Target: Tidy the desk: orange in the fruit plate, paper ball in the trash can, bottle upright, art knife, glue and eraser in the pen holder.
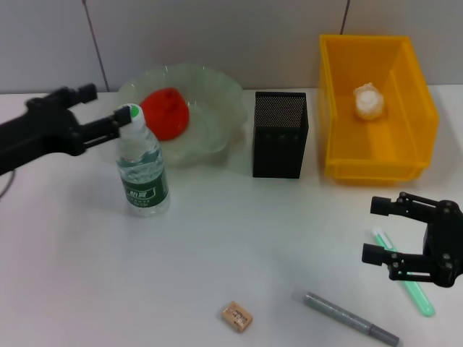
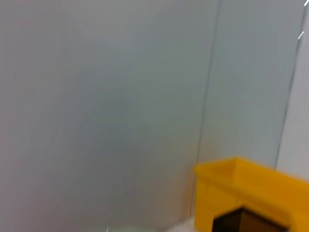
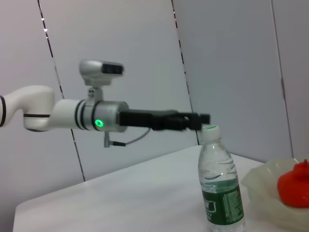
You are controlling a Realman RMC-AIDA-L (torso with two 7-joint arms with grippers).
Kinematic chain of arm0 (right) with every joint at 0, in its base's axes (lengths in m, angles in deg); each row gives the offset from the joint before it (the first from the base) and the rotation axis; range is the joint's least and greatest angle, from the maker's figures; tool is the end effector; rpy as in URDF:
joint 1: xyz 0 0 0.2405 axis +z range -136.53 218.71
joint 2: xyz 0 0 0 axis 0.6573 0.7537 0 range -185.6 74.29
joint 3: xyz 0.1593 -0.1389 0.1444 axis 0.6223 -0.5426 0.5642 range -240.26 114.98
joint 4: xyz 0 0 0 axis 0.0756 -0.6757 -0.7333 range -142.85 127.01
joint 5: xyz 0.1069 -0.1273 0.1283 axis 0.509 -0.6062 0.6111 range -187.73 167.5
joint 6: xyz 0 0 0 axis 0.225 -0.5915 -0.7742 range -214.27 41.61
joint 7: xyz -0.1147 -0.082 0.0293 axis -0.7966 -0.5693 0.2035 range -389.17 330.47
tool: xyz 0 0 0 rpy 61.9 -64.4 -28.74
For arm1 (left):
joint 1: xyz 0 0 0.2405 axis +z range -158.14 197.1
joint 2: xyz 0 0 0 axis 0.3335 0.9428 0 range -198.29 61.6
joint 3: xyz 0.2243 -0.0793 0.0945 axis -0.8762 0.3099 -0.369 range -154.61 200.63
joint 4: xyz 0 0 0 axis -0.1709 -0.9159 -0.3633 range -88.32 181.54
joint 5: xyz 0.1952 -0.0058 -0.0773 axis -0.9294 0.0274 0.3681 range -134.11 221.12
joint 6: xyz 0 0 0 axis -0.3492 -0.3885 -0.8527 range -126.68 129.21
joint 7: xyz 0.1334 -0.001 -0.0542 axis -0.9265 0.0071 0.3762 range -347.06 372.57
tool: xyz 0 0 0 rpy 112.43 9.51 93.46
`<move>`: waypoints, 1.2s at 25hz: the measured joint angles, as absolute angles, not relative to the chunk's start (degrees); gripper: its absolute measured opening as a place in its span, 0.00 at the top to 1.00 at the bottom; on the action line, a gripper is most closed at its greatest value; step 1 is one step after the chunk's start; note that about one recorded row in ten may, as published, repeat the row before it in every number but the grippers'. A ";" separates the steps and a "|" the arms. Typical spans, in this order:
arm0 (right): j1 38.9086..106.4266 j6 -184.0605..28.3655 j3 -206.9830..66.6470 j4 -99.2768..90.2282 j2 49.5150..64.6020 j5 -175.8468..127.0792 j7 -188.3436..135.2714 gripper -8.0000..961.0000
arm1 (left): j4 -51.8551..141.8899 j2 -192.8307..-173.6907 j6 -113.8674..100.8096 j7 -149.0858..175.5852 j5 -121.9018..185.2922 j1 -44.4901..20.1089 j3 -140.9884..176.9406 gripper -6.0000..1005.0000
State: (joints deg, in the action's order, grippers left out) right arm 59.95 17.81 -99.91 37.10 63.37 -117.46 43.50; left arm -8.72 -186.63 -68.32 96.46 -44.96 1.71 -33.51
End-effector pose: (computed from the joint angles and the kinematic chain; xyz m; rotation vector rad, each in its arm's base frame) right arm 0.2831 0.2691 0.0371 -2.6803 0.4735 0.9032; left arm -0.2616 0.3513 0.0563 -2.2975 -0.5622 -0.7514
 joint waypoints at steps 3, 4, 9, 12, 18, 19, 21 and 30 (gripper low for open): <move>60.24 17.78 -99.91 38.10 63.36 -117.43 45.87 0.12 | -8.61 -186.55 -78.60 93.33 -43.59 2.93 -26.02 0.20; 60.36 17.74 -99.91 39.01 63.36 -117.43 47.59 0.12 | -8.33 -186.54 -81.72 92.61 -43.59 3.24 -23.90 0.20; 60.89 17.43 -100.70 45.63 63.39 -117.73 56.34 0.12 | -4.44 -186.46 -94.30 86.35 -43.88 6.28 -18.20 0.20; 61.73 17.44 -102.40 52.03 63.38 -118.75 64.10 0.12 | -2.21 -186.48 -97.42 82.75 -43.92 8.09 -18.06 0.20; 67.02 17.27 -108.13 68.72 63.22 -130.05 89.06 0.12 | 2.84 -186.30 -101.93 76.50 -44.16 10.23 -18.13 0.20; 68.12 17.28 -109.03 70.76 63.18 -132.55 92.89 0.12 | 5.78 -185.75 -103.75 72.92 -46.99 11.27 -18.12 0.20; 72.57 17.74 -113.19 76.64 62.85 -142.21 105.26 0.12 | 6.40 -185.71 -103.99 71.97 -48.37 11.40 -18.01 0.20; 84.85 20.58 -121.92 73.82 62.37 -163.20 123.62 0.12 | 8.72 -186.19 -104.14 67.15 -55.58 11.25 -17.86 0.20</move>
State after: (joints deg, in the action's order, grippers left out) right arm 84.85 20.58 -121.92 73.82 62.37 -163.20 123.62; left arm 8.72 -186.19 -104.14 67.15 -55.58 11.25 -17.86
